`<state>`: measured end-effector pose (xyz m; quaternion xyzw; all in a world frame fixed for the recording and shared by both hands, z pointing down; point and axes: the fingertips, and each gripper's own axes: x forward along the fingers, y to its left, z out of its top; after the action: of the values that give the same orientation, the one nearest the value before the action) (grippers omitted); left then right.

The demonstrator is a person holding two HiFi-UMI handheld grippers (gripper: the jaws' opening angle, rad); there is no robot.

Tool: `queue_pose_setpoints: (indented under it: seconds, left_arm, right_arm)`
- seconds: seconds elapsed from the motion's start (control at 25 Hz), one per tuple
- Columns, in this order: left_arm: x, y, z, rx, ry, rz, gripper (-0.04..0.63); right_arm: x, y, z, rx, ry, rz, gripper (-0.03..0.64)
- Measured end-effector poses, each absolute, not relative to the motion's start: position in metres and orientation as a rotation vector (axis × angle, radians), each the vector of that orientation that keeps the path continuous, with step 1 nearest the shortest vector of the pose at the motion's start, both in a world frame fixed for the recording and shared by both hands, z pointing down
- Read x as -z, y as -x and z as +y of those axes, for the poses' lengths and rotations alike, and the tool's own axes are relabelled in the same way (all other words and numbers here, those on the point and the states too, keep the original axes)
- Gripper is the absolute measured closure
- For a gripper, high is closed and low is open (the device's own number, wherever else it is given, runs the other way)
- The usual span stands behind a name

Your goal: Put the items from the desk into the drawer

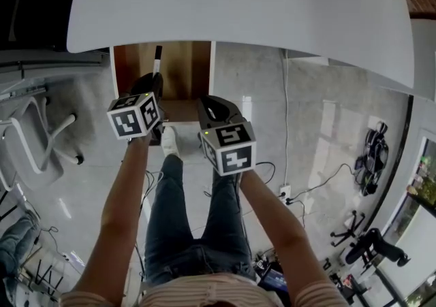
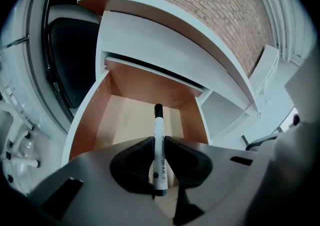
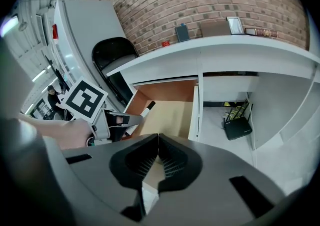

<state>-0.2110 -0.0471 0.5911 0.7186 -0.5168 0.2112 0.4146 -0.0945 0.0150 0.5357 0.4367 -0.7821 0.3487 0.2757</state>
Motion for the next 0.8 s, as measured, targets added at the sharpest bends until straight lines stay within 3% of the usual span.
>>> queue_pose_setpoints:
  seconds: [0.8]
  left_arm:
    - [-0.64, 0.221, -0.077, -0.481, -1.642, -1.347, 0.522]
  right_arm:
    - [-0.594, 0.136, -0.025, -0.981, -1.091, -2.061, 0.6]
